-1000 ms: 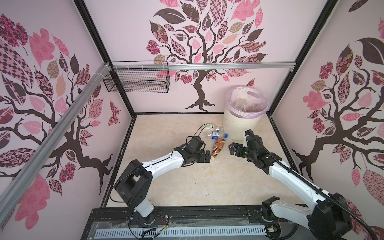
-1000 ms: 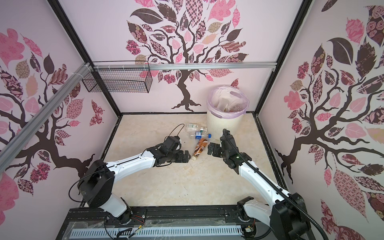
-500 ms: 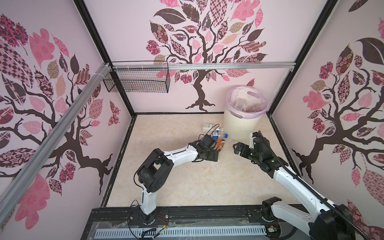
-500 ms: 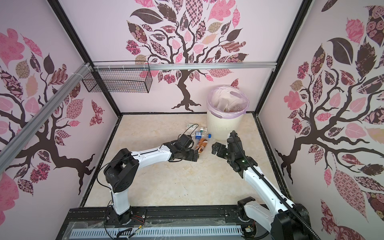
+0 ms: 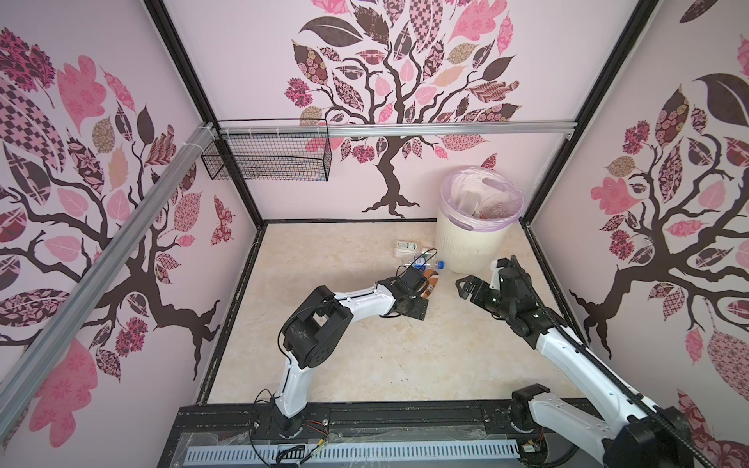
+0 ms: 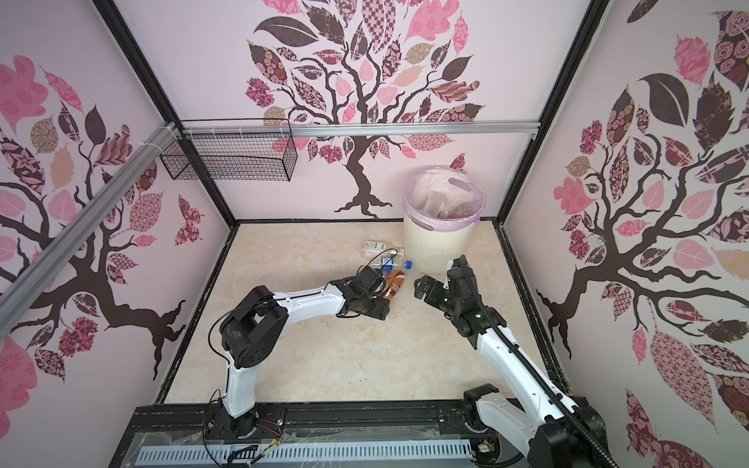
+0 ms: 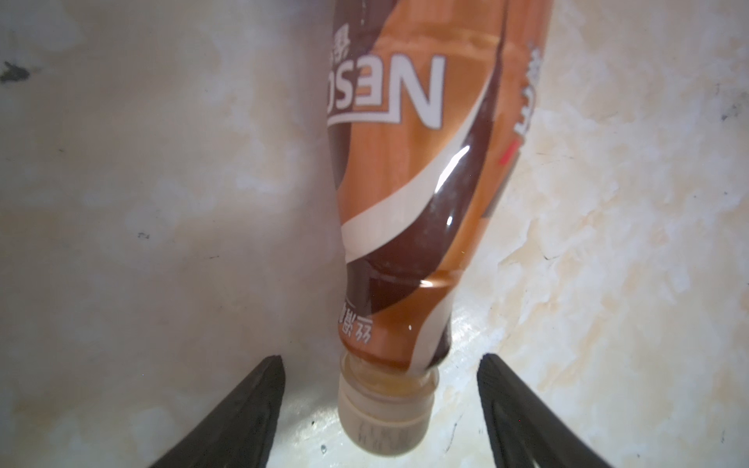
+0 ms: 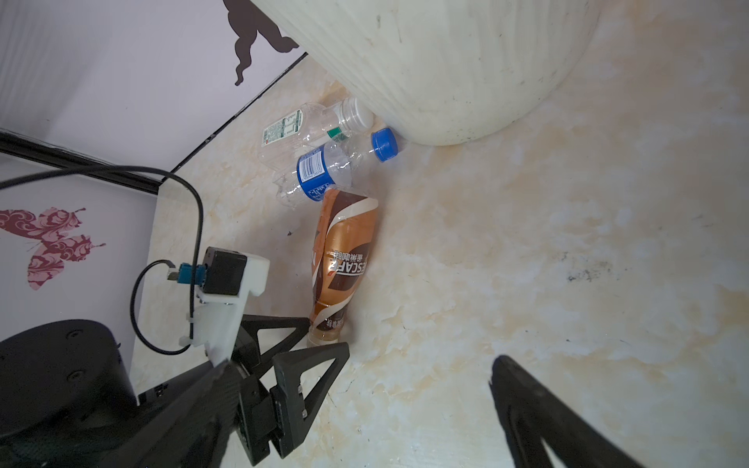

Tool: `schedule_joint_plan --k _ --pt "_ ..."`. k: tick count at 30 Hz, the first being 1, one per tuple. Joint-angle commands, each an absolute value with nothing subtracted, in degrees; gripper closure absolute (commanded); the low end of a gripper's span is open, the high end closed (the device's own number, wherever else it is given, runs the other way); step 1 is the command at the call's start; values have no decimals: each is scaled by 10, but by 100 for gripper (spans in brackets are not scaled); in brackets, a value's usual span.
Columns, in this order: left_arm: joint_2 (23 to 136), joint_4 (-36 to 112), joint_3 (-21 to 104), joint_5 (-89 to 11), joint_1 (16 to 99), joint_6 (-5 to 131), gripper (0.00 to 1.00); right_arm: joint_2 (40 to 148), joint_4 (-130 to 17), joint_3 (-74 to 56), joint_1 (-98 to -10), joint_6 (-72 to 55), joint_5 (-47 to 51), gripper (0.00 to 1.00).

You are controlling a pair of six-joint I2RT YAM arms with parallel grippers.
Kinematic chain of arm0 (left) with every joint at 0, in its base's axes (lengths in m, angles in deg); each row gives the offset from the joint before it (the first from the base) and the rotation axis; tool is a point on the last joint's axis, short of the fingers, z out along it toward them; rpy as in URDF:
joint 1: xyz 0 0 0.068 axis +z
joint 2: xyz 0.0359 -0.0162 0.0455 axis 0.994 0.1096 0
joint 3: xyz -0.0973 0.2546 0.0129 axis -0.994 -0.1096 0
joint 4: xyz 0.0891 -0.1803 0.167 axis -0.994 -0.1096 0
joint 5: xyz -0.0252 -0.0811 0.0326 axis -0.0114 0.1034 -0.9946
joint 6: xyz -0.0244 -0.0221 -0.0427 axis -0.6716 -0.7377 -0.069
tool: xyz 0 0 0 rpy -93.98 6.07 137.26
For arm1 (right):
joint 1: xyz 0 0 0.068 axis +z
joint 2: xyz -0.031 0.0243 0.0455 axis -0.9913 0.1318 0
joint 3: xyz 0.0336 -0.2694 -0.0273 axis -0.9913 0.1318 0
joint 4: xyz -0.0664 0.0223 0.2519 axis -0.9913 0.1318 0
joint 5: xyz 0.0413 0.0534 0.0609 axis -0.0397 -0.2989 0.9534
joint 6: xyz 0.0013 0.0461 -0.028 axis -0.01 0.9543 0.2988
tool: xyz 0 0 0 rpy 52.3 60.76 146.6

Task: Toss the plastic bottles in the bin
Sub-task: 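Close the left gripper on the Nescafe bottle near its cap, then lift the Nescafe bottle with the left gripper toward the right gripper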

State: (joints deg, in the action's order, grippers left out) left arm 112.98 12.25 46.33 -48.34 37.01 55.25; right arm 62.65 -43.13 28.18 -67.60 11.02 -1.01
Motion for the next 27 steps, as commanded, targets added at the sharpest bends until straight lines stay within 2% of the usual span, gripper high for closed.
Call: schedule_joint_plan --k 1,3,8,11,20,27 --pt "1145 135 491 -488 369 561 31 616 -433 286 -679 118 6 1" --pt "1149 136 496 -485 369 562 37 620 -435 286 -680 116 21 0" --pt "1150 135 500 -479 368 564 44 632 -448 286 -681 112 69 0" --pt "1141 135 493 -476 369 564 53 634 -455 292 -681 111 77 0" --pt "1100 145 456 -464 368 556 62 636 -466 313 -681 112 101 0" --pt "1059 169 414 -456 368 538 64 645 -465 313 -681 112 103 1"
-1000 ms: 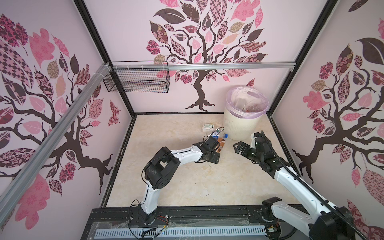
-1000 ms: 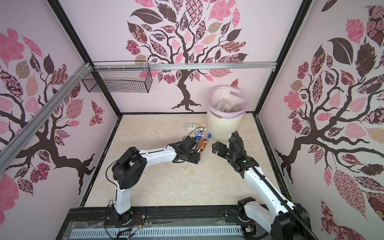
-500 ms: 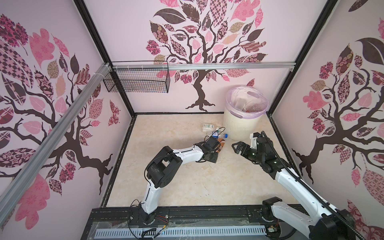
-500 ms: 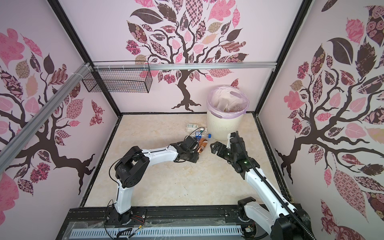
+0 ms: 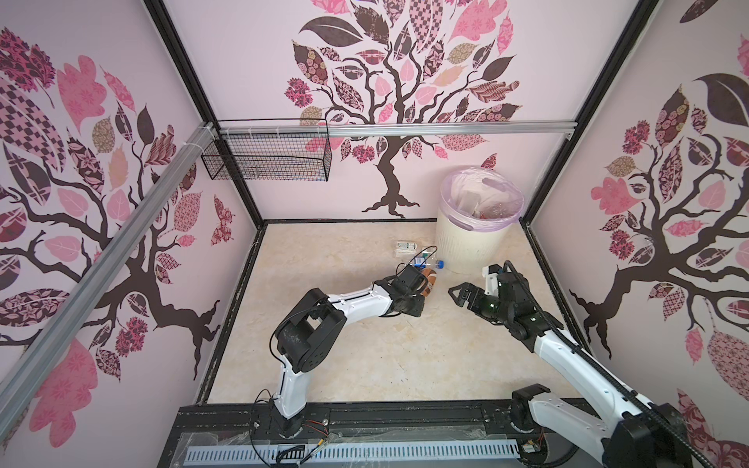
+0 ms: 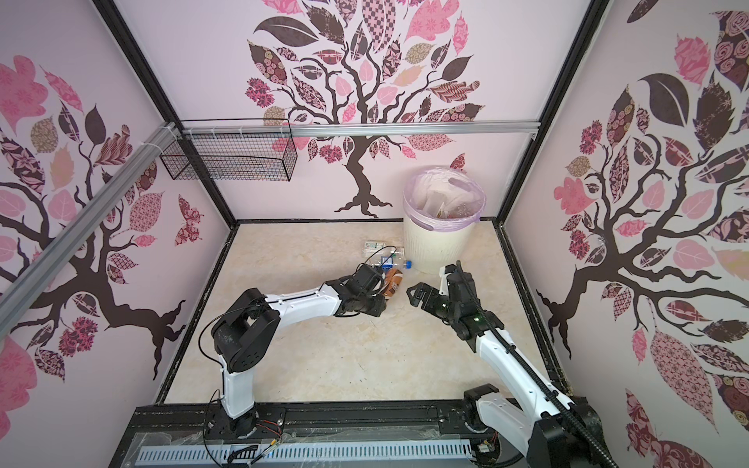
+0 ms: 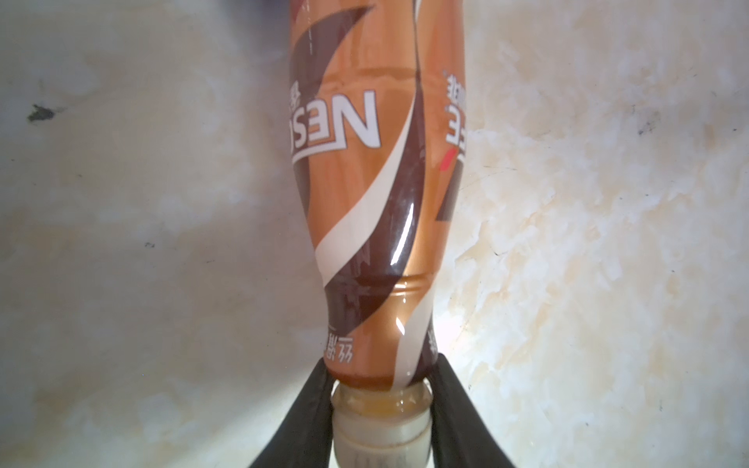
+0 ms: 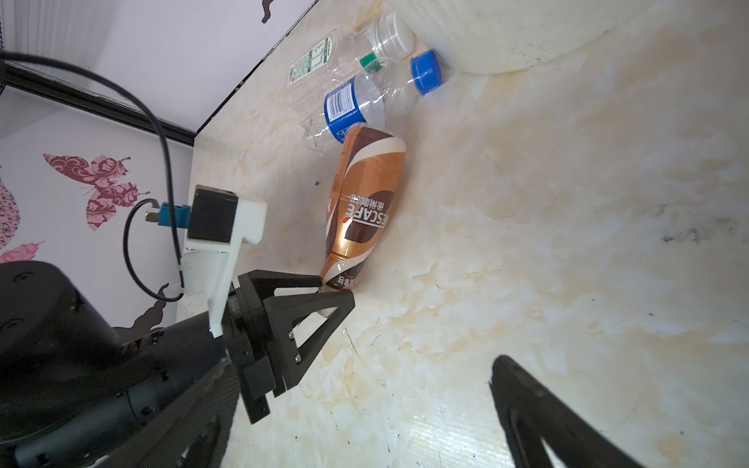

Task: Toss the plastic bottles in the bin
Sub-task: 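Lift the Nescafe bottle with the left gripper toward the right gripper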

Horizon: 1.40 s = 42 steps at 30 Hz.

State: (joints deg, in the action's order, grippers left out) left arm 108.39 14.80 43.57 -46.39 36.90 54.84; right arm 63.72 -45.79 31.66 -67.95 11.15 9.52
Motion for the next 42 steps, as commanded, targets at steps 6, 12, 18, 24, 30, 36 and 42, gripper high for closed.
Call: schedule_joint_plan --k 6,12,18,24,30,36,42 --pt "1018 175 390 -459 368 533 64 657 -480 315 -681 124 112 0" --pt "958 213 349 -442 367 520 63 676 -511 302 -681 152 132 0" --pt "919 221 330 -434 368 519 63 714 -561 274 -681 183 173 0" --pt "893 222 319 -434 367 517 63 753 -603 233 -675 215 206 1" --pt "861 225 302 -433 367 509 63 809 -626 183 -648 225 203 6" --pt "829 229 281 -434 368 504 62 862 -632 145 -617 227 185 11" --pt "812 233 272 -430 367 503 62 908 -643 106 -601 229 186 19"
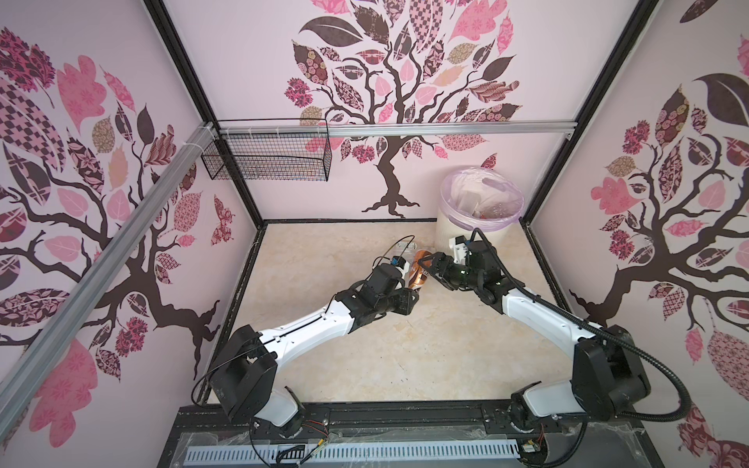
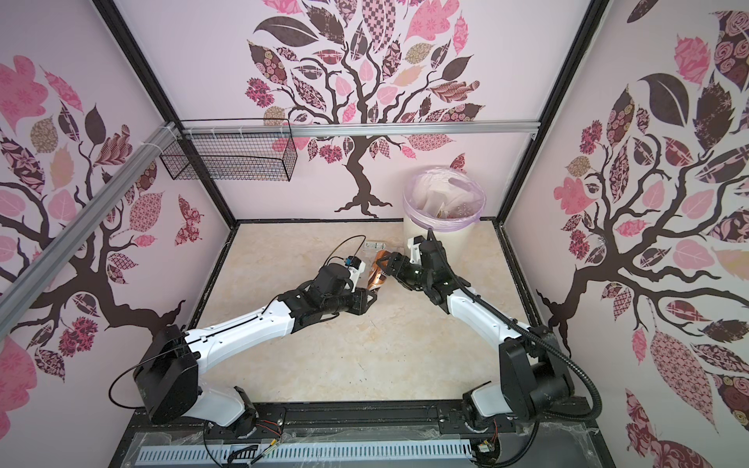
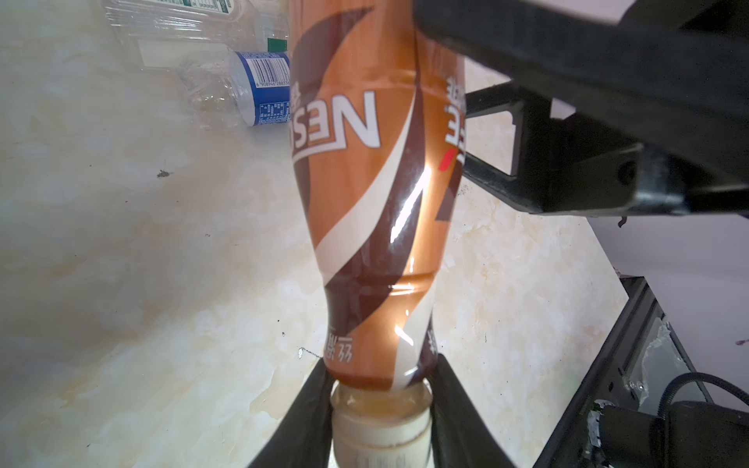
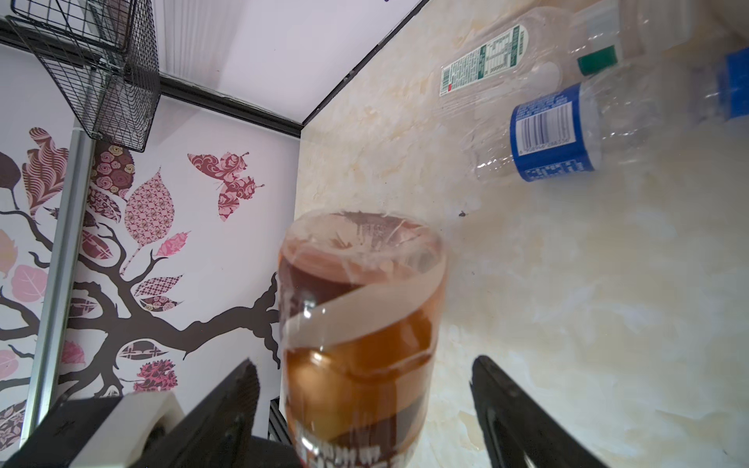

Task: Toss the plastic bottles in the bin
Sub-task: 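Lift the Nescafe bottle with the left gripper toward the right gripper, then grasp the Nescafe bottle bottom with the right gripper and open the left gripper, then raise the Nescafe bottle with the right gripper over the bin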

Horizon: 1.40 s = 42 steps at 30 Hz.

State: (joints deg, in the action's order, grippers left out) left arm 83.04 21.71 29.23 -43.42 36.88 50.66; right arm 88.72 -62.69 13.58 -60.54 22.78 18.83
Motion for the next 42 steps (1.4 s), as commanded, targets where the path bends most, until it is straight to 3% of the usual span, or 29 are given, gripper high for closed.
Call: schedule_joint_plan --k 1,8,14,20,26,31,35,42 --pt "808 232 270 -430 368 503 62 915 -644 102 -600 232 187 21" --pt "796 229 263 -434 368 505 60 934 -661 94 -597 244 193 41" --pt "780 225 257 -440 368 504 58 936 -669 100 -594 250 196 51" --pt "764 219 253 -452 367 500 46 914 -644 91 -594 231 184 52" --pt "731 202 273 -482 369 509 19 861 -535 22 -594 136 109 52" --pt "718 170 333 -503 371 545 4 829 -457 -63 -596 64 39 52" --pt "724 155 398 -514 371 575 2 811 -428 -128 -616 22 -1 52" --pt "771 144 536 -516 371 621 2 802 -407 -264 -757 30 0 54"
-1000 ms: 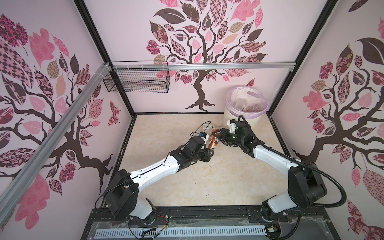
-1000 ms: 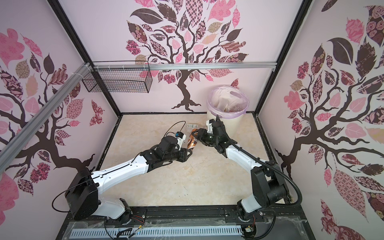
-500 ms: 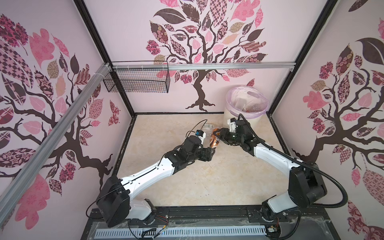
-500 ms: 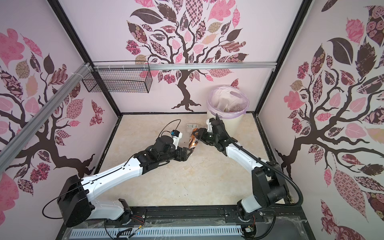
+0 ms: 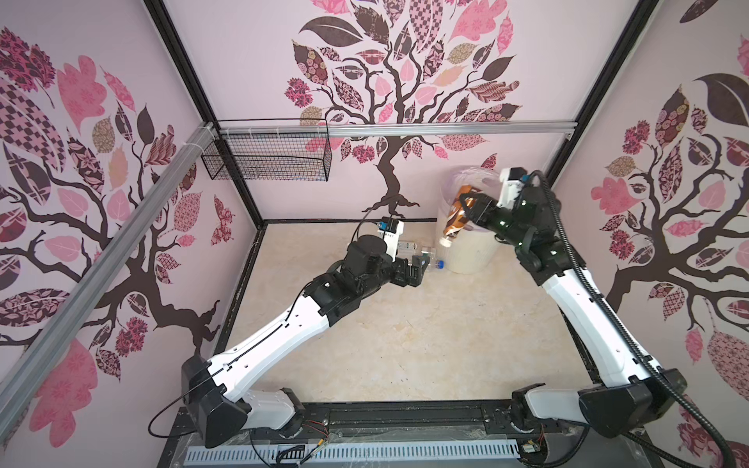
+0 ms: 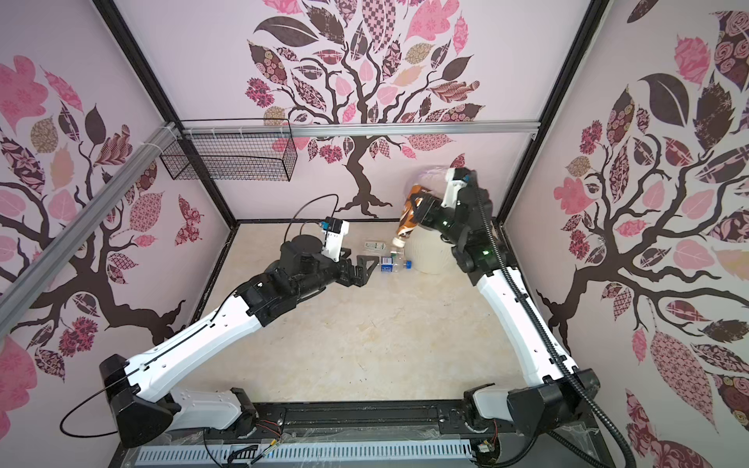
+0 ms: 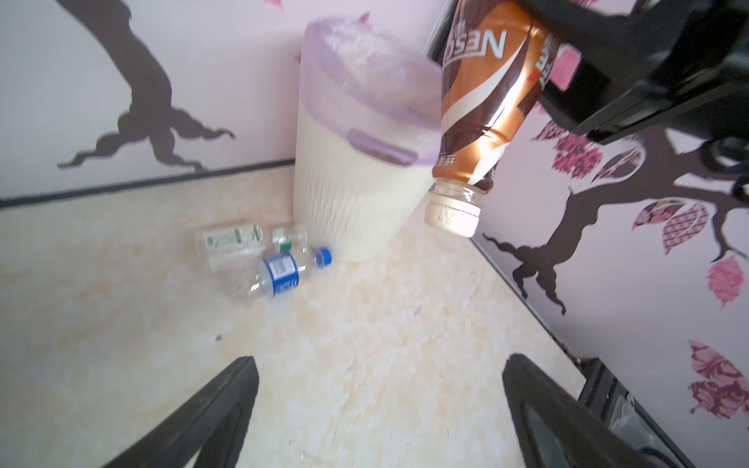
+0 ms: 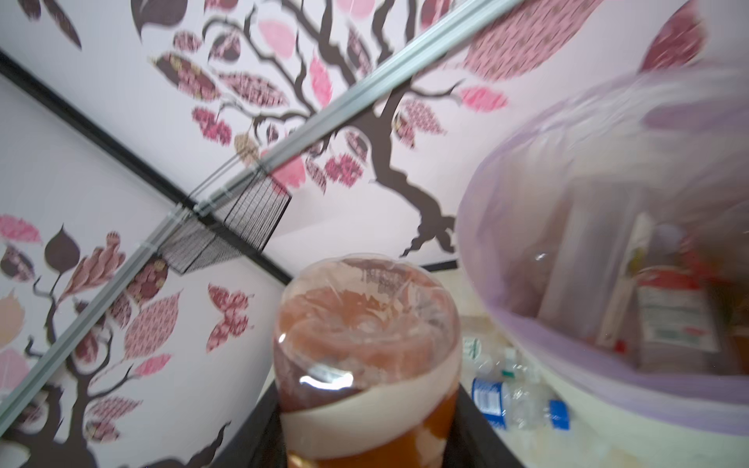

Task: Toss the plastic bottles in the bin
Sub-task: 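Raise the Nescafe bottle with the right gripper over the bin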

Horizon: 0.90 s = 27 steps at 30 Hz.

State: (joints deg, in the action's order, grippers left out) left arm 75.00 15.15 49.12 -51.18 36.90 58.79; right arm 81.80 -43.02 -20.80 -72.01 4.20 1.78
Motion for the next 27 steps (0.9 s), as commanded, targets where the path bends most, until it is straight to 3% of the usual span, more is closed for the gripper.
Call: schedule_joint_plan --k 1,10,15,20,22,25,27 --pt "781 146 552 -511 371 624 2 804 -403 -288 -774 26 -9 55" --pt "818 162 606 -492 371 638 2 861 -360 -535 -801 -109 -191 54" --pt "819 163 597 -505 371 647 2 933 -357 -596 -801 -114 -203 55" --pt "822 162 589 -507 372 649 2 1037 -330 -581 -801 -67 -154 53" --pt "820 158 586 -508 373 651 2 1081 -309 -576 -800 -49 -115 43" --pt "818 151 582 -509 374 654 2 1133 -256 -604 -800 -45 -78 10" --pt "814 148 574 -510 376 655 2 1136 -248 -615 -800 -46 -68 0"
